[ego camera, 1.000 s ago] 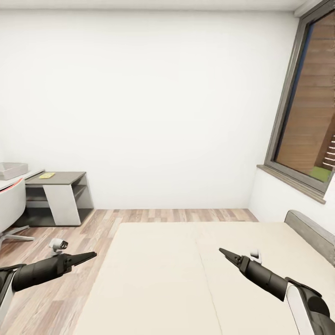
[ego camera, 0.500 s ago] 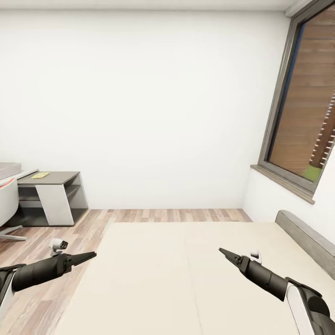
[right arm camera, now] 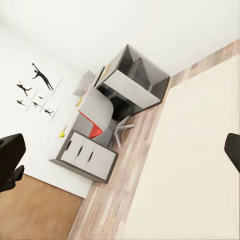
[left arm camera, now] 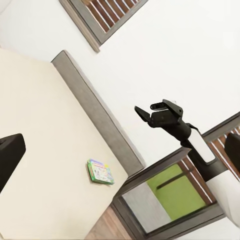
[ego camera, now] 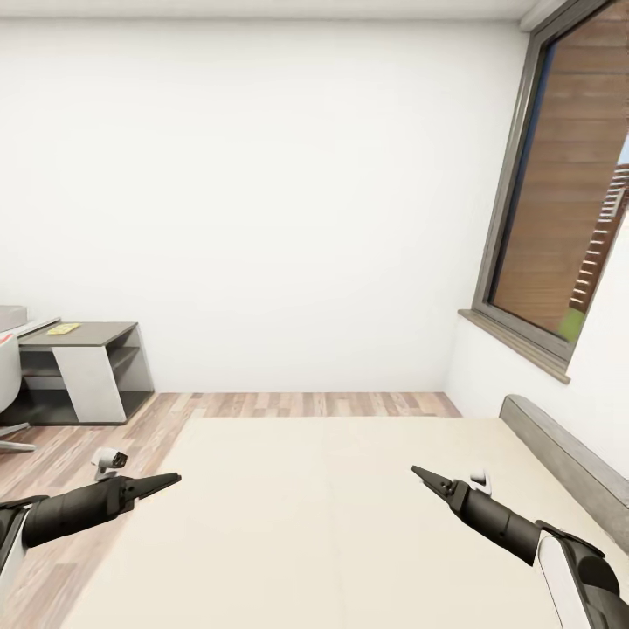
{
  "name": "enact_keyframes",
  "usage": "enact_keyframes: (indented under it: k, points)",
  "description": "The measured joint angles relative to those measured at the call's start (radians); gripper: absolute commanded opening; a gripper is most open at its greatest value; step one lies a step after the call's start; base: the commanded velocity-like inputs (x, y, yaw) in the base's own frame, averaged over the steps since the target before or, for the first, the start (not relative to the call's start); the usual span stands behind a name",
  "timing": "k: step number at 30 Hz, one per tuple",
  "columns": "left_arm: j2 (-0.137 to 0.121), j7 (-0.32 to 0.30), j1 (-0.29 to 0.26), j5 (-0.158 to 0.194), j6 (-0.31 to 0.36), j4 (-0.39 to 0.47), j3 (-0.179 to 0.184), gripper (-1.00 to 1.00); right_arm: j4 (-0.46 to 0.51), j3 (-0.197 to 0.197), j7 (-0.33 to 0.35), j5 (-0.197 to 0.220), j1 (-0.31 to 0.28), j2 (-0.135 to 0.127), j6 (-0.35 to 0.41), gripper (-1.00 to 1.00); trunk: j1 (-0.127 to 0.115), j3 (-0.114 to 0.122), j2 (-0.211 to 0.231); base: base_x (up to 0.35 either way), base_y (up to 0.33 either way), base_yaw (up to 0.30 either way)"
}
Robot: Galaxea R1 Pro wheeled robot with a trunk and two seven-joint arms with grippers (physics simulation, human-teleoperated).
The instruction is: Put all the toys in the child's room - the three board games (two on the bed and one on the table), the two jigsaw puzzles on the table, and the tennis ball on the table - inside the toy box on the table in the child's room.
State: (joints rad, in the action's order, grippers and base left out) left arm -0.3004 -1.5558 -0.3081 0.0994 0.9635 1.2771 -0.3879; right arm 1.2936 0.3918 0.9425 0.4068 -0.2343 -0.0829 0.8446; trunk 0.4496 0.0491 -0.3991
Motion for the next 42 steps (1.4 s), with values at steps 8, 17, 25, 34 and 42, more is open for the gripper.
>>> enact_keyframes:
  k: [8,17,25,34,42]
  points:
    - [0.000,0.000,0.000,0.000,0.000,0.000,0.000,1.00,0.000,0.000,0.000,-0.002,0.000,0.000,-0.001,1.00,0.000,0.000,0.000,0.000,-0.291,0.000]
    - [0.000,0.000,0.000,0.000,0.000,0.000,0.000,1.00,0.000,0.000,0.000,-0.002,0.000,0.000,0.000,1.00,0.000,0.000,0.000,0.000,-0.291,0.000]
    - [0.000,0.000,0.000,0.000,0.000,0.000,0.000,1.00,0.000,0.000,0.000,-0.002,0.000,0.000,0.000,1.00,0.000,0.000,0.000,0.000,-0.291,0.000]
    - [0.000,0.000,0.000,0.000,0.000,0.000,0.000,1.00,0.000,0.000,0.000,-0.003,0.000,0.000,-0.001,1.00,0.000,0.000,0.000,0.000,-0.291,0.000]
    - [0.000,0.000,0.000,0.000,0.000,0.001,0.000,1.00,0.000,0.000,0.000,-0.003,0.000,0.000,0.000,1.00,0.000,0.000,0.000,0.000,-0.289,0.000]
